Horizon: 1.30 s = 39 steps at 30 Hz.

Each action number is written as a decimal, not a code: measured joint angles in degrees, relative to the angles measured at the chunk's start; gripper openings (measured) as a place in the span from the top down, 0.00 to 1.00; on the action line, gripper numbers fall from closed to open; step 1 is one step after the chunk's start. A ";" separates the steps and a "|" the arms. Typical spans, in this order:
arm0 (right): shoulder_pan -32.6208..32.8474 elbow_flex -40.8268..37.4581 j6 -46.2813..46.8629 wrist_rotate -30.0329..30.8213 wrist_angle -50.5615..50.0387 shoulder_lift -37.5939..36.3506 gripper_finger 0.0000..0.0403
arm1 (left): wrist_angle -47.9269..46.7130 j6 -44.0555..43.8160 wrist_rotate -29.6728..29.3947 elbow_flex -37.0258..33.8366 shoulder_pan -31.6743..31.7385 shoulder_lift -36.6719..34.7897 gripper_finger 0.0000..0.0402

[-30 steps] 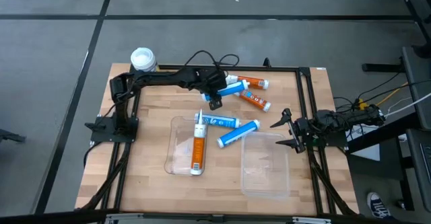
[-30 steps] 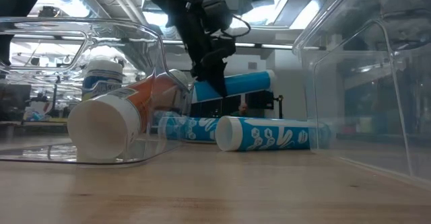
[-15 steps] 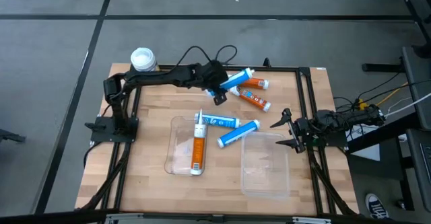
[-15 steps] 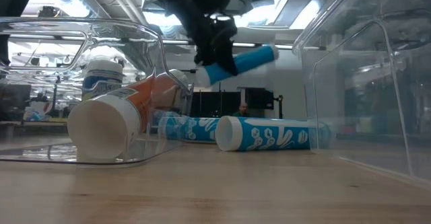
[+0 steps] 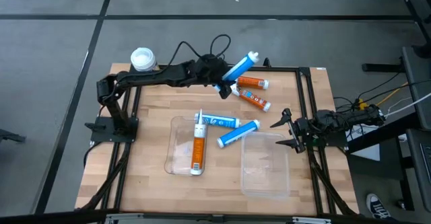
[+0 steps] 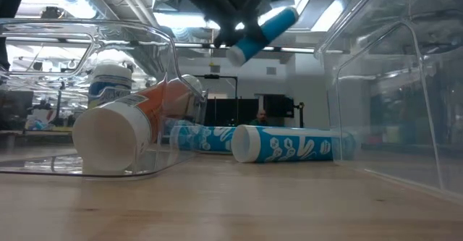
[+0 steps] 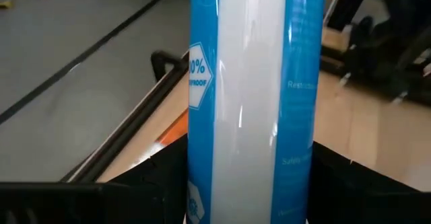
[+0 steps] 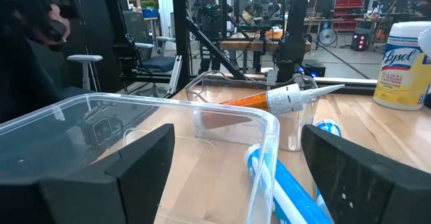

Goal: Pick & place silicon tubes, Sealant and Lysol wipes
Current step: Put the top blue sealant into the right transparent bin

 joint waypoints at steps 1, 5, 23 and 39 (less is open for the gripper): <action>0.01 0.00 0.01 0.00 0.00 0.00 0.20 | 0.68 -0.63 0.02 0.01 -0.24 0.00 0.48; 0.02 0.00 0.00 0.00 -0.01 0.00 0.20 | 3.54 -2.06 0.07 0.00 -1.31 0.00 0.48; 0.02 0.00 0.00 0.00 -0.01 0.00 0.20 | 11.52 -6.46 2.36 0.00 -6.63 0.02 0.48; 0.00 0.00 0.00 0.00 -0.01 0.00 0.20 | 16.99 -5.85 11.61 -0.08 -15.28 -0.27 0.48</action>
